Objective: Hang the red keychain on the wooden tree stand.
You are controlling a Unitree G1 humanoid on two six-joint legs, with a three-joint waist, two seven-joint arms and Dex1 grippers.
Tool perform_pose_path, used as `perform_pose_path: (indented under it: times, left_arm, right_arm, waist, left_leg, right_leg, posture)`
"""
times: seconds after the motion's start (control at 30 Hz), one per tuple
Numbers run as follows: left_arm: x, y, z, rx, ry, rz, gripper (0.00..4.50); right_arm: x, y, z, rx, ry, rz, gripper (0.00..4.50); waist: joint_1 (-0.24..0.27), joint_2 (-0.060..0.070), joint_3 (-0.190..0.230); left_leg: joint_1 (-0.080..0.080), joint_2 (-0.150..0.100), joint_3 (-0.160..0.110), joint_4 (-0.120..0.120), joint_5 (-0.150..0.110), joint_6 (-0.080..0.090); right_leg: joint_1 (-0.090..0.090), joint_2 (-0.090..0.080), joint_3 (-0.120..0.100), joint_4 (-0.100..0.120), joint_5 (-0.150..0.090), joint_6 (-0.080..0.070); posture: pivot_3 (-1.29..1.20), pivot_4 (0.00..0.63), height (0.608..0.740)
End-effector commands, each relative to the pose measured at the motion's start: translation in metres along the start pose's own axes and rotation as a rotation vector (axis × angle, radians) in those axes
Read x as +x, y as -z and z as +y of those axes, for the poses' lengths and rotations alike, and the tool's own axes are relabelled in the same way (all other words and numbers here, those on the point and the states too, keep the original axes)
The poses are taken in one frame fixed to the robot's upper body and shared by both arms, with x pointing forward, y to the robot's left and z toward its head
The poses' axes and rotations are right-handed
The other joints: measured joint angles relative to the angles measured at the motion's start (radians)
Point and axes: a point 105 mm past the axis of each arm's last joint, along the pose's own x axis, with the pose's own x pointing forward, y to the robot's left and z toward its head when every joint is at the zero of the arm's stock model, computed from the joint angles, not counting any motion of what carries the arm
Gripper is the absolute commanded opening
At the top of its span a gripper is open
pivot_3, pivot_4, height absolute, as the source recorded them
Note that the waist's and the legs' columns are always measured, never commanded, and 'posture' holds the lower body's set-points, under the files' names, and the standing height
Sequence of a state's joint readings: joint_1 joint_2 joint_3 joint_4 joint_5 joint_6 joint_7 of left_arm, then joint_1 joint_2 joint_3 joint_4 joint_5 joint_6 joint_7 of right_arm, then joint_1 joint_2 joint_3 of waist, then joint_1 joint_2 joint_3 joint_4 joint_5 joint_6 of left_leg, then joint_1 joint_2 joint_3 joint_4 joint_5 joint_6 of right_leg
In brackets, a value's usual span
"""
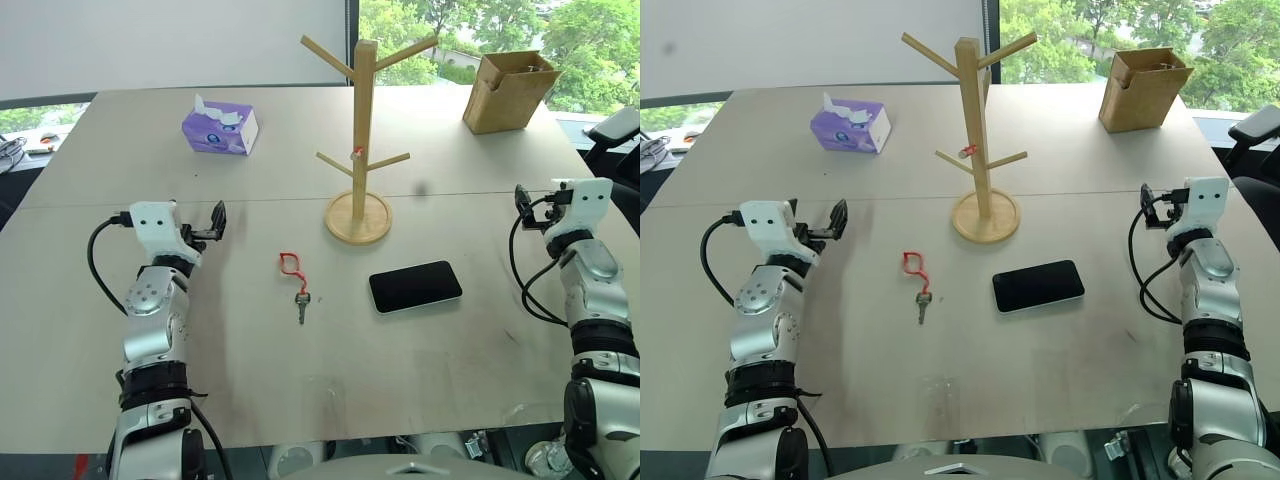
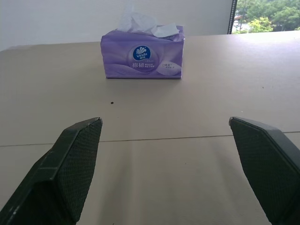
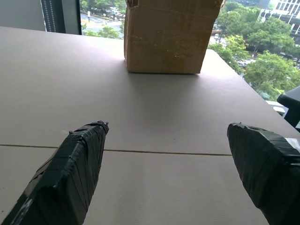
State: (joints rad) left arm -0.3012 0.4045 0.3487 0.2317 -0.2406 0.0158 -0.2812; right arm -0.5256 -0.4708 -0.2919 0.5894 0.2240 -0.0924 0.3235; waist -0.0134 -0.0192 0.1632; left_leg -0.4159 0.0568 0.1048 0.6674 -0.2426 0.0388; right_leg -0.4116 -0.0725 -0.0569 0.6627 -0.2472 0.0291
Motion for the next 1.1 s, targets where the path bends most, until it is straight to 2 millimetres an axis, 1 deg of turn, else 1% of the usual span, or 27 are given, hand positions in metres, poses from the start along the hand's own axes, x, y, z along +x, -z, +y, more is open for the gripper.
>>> perform_pose_path:
  times: [0.03,0.33,1.1]
  left_arm:
    - [-0.0014,-0.0094,0.0066,-0.013,-0.019,-0.042,4.5]
    - [-0.001,-0.0098,0.0082,-0.008,-0.025,-0.043,4.5]
    - [-0.0001,-0.0089,0.0046,-0.015,-0.015,-0.04,4.5]
  right_arm:
    - [0.0007,-0.0195,-0.0052,-0.006,0.011,-0.071,4.38]
    - [0.0004,-0.0206,-0.0041,-0.006,0.012,-0.074,4.38]
    - [-0.0014,-0.0215,-0.0023,-0.006,0.011,-0.07,4.38]
  waist:
    - [0.0,0.0,0.0]
    - [0.0,0.0,0.0]
    - [0.0,0.0,0.0]
  left_leg:
    - [0.0,0.0,0.0,0.0,0.0,0.0]
    - [0.0,0.0,0.0,0.0,0.0,0.0]
    - [0.0,0.0,0.0,0.0,0.0,0.0]
  right_leg:
    - [0.0,0.0,0.0,0.0,0.0,0.0]
    - [0.0,0.0,0.0,0.0,0.0,0.0]
    - [0.0,0.0,0.0,0.0,0.0,0.0]
  posture:
    - [0.0,0.15,0.74]
    - [0.0,0.15,0.74]
    - [0.0,0.15,0.74]
